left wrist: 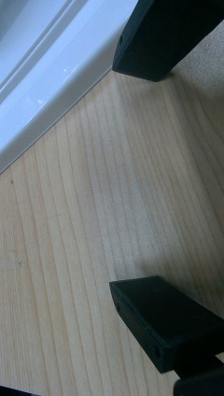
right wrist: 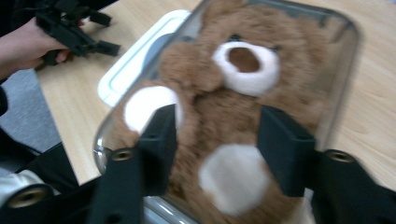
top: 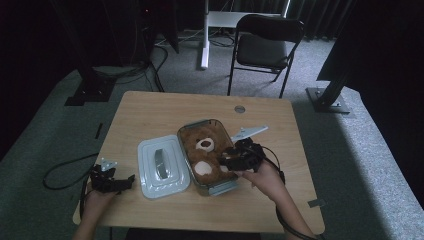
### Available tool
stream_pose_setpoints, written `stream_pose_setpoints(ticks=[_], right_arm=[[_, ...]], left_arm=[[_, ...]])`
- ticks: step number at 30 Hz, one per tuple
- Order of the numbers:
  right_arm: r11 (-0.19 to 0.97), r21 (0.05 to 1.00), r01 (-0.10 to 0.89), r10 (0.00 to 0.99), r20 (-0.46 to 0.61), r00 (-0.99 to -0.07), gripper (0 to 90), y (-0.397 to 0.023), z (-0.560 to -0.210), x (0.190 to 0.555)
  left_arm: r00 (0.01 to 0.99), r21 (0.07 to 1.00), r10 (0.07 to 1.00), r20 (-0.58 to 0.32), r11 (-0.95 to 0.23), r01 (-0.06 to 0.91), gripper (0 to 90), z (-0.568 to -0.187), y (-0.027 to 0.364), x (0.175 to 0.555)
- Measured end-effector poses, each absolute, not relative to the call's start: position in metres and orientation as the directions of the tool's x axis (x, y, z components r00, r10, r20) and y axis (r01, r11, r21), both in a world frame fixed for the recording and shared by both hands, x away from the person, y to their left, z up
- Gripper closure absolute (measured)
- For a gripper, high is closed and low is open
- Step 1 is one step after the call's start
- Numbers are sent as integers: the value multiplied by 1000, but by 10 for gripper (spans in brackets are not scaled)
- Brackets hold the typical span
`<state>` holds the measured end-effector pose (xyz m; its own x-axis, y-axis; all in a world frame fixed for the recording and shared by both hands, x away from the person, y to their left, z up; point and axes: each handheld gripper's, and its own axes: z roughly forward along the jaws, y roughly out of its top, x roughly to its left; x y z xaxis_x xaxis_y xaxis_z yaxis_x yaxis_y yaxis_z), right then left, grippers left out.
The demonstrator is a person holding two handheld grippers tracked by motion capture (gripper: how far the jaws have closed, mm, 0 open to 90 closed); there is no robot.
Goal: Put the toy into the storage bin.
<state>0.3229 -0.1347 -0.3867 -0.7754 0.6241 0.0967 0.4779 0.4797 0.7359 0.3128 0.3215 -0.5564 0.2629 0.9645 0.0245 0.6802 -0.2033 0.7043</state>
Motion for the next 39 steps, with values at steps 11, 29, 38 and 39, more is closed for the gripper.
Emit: stream_pose_setpoints(ticks=[11,29,38,39], right_arm=[[529,668,523,633,99,-768,650,-142,-411,326],[438,714,546,692,121,-712,478,-148,-414,339],[256,782,568,828,126,-546,226,-197,-412,351],[228,782,580,837,147,-527,206,-202,-416,354]], left_arm=[[263,704,964,26,-204,680,6,-556,322,313],[262,706,965,25,-202,679,6,-557,321,313],[261,705,965,24,-201,680,6,-557,321,312],[260,705,965,24,-201,680,6,-557,321,312]])
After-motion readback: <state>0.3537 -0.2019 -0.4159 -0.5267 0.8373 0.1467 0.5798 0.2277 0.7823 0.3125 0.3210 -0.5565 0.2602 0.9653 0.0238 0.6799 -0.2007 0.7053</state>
